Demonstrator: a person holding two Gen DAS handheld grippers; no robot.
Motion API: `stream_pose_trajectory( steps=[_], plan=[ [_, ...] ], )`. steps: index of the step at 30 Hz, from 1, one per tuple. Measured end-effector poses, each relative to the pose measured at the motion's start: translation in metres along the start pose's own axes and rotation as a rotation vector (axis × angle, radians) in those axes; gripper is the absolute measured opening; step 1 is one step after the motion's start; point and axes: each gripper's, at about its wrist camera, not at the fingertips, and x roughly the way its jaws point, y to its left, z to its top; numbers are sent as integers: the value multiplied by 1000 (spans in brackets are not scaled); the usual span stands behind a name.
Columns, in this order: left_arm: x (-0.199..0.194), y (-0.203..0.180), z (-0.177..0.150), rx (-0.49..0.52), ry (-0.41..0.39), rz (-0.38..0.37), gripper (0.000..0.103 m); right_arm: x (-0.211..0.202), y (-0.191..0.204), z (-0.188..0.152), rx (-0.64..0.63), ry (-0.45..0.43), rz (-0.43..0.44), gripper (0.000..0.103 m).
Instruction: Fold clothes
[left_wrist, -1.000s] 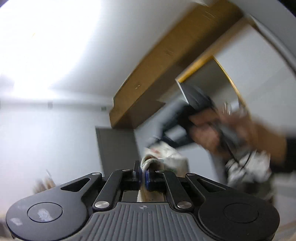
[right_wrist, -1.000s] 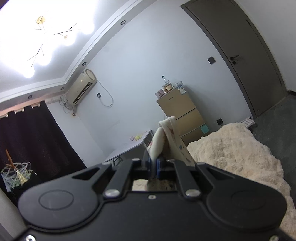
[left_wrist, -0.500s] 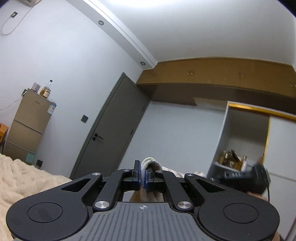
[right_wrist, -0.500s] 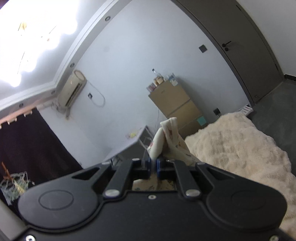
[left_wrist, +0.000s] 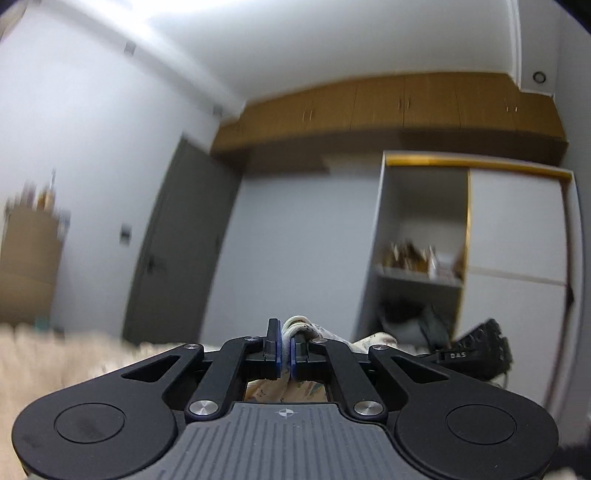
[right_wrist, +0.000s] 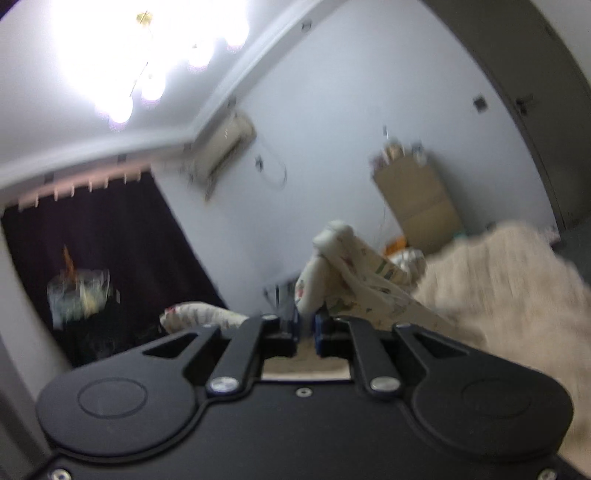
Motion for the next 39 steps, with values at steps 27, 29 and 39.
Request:
stream_pose_trajectory(
  steps=[27,29,39],
  plan=[
    [-28,16,-170,-162,332,23,47,38,-75,-117,-238,521,96,3],
    [-29,18,-165,-188,340,25,22,16,-73,-101,-233,452,161,3],
    [-78,15,-153,-21,446,87,63,-14,-37,-129,-683,637,52,28]
  ],
)
